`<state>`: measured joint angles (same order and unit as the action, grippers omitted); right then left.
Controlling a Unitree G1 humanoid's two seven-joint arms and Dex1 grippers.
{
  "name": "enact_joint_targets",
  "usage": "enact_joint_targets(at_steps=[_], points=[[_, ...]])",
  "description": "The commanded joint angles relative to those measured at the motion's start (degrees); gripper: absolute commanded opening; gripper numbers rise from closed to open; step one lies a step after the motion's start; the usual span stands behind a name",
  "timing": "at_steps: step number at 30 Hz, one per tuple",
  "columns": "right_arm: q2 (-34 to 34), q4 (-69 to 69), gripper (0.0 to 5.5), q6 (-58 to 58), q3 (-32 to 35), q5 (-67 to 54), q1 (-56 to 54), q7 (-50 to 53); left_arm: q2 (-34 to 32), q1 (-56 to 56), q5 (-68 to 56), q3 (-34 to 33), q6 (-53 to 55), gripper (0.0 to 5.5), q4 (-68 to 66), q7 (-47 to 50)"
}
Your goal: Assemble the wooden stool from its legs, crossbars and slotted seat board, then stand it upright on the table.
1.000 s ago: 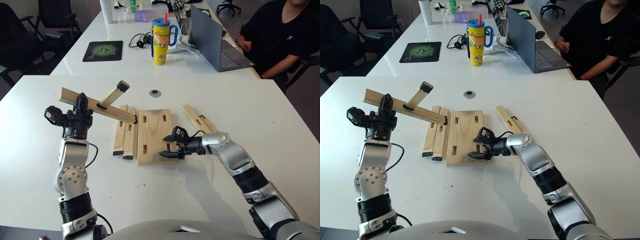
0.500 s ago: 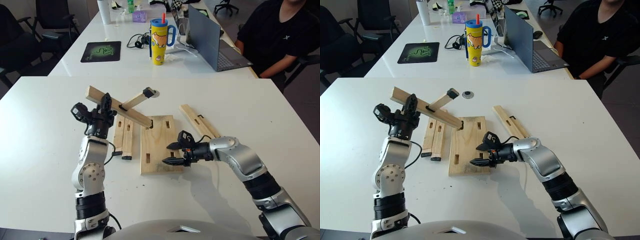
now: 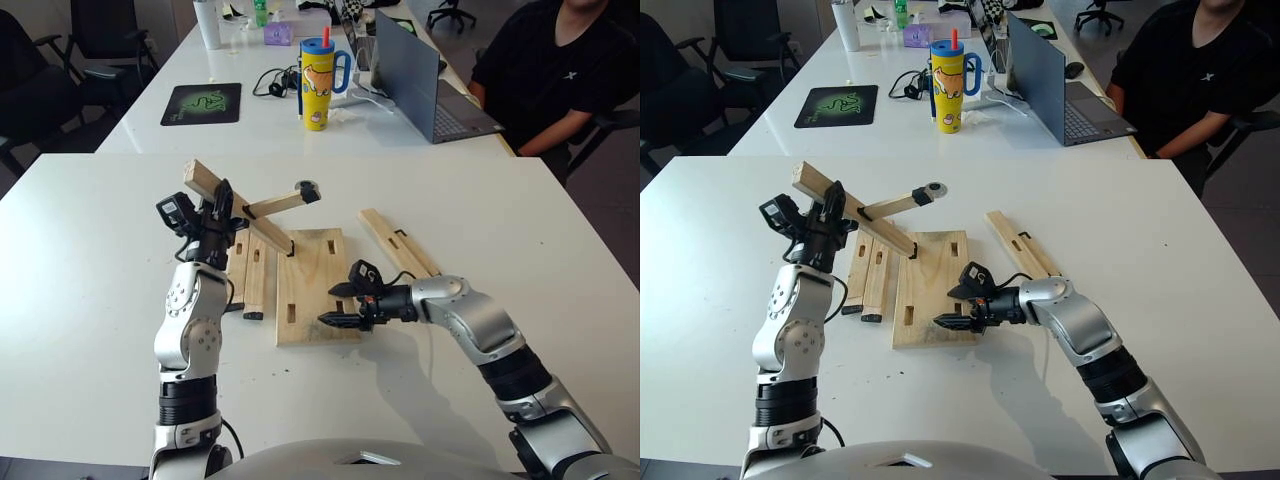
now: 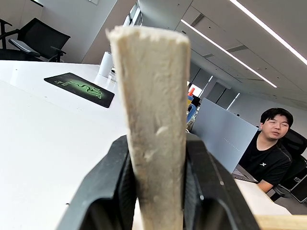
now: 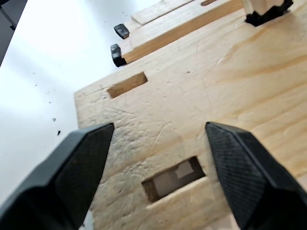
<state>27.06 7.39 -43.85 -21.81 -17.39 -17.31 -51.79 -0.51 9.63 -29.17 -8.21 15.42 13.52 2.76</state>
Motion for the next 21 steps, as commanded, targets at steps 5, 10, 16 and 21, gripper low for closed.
enact_joint_targets(at_steps=[5, 10, 16, 21], points=[[0.02, -2.81, 3.55, -3.78, -2.33, 1.85, 2.74, 2.99, -1.25, 3.43, 9.4, 4.06, 11.61, 1.05, -0.14, 8.86], [-0.85, -1.58, 3.55, -4.8, -2.02, 1.43, 2.31, 4.19, -0.46, 4.78, 15.1, 9.32, 15.59, 1.05, 0.81, 11.34], [-1.94, -0.05, 3.55, -5.89, -1.39, 0.74, 2.24, 5.49, 0.83, 4.21, 17.98, 13.02, 16.61, 1.05, 0.35, 10.38], [-3.66, 1.75, 3.55, -7.34, 0.14, -1.1, 2.23, 6.87, 2.25, 4.47, 19.61, 15.19, 18.34, 1.05, 0.2, 9.34]])
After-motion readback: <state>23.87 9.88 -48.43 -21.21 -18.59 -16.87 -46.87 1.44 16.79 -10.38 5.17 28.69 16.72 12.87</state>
